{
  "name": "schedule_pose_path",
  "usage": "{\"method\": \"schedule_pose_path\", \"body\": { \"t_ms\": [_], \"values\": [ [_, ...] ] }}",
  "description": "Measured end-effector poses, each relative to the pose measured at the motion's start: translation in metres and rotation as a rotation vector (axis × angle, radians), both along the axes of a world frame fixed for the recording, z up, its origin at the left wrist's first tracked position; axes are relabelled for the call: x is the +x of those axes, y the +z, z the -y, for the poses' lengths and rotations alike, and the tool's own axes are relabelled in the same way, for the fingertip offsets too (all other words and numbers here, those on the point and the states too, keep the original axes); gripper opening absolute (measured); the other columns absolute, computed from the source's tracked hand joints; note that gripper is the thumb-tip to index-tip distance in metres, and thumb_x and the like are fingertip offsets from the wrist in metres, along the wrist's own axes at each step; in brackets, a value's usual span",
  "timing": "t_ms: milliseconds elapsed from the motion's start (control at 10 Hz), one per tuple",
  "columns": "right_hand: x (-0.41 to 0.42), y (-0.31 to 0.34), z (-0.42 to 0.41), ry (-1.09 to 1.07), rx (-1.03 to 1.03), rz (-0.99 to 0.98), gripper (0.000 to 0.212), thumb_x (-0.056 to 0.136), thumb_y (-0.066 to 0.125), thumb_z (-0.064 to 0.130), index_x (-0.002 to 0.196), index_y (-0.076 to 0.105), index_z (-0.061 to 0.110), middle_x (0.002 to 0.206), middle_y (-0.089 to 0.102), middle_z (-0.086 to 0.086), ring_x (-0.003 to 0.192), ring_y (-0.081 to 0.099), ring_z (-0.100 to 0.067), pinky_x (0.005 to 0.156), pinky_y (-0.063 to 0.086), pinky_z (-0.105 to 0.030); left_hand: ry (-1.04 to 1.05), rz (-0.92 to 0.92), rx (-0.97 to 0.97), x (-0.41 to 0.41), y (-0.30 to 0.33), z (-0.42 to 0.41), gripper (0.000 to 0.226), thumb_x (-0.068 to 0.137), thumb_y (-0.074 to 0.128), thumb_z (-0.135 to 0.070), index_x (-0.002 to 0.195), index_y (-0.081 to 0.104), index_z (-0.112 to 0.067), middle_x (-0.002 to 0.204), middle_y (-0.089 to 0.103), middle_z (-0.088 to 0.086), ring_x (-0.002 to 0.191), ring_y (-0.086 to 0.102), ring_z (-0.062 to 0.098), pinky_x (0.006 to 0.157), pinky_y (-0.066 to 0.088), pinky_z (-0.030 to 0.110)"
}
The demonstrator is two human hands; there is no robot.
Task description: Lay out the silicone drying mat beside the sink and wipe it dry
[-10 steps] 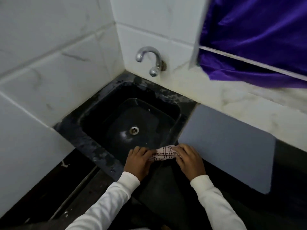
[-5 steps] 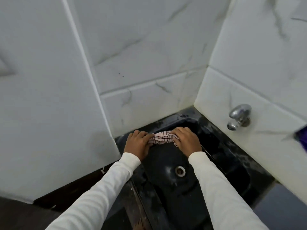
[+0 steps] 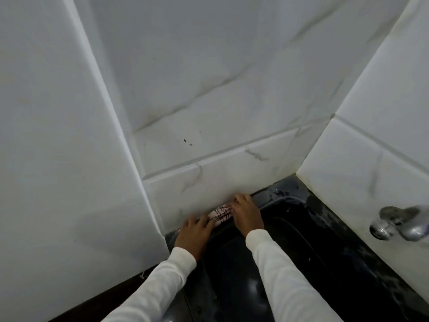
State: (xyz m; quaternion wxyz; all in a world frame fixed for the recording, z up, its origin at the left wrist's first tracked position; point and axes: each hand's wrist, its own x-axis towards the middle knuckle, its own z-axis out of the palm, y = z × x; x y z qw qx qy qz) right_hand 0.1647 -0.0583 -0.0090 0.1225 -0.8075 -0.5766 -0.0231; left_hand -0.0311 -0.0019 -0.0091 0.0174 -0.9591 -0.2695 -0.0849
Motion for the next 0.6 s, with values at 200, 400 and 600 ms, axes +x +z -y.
{"method": "schedule_pose_path", "body": {
  "t_ms": [200,400,600],
  "values": [
    [-0.019,-0.041,-0.012,-0.154,0.035,-0.112,0.042,0.055,0.070,-0.005,0.087,0.067,0.021,0.101,0.059,0.003,0.095,0.052,-0.025,0.071,0.053,-0.034,-0.033,-0.090,-0.020,-0.012,-0.040,-0.021,0.033,0.075,0.043,-0.022,0.090,0.072,-0.018,0.105,0.070,0.005,0.075,0.065,0.030,0.058,0.053,0.036],
    [-0.019,-0.038,-0.007,-0.157,0.006,-0.146,0.047,0.058,0.070,-0.004,0.096,0.063,0.023,0.106,0.060,0.003,0.098,0.055,-0.024,0.071,0.053,-0.038,-0.019,-0.177,-0.094,-0.009,-0.032,-0.018,0.038,0.073,0.040,-0.021,0.091,0.074,-0.016,0.107,0.071,0.006,0.074,0.067,0.029,0.058,0.052,0.036],
    [-0.034,-0.033,0.048,-0.088,0.032,-0.190,0.063,0.075,0.061,0.008,0.130,0.047,0.033,0.145,0.043,0.005,0.136,0.037,-0.022,0.091,0.045,-0.038,0.070,-0.178,-0.141,-0.005,-0.029,-0.006,0.044,0.068,0.042,-0.025,0.098,0.071,-0.012,0.109,0.066,0.011,0.087,0.058,0.036,0.077,0.045,0.044]
  ]
}}
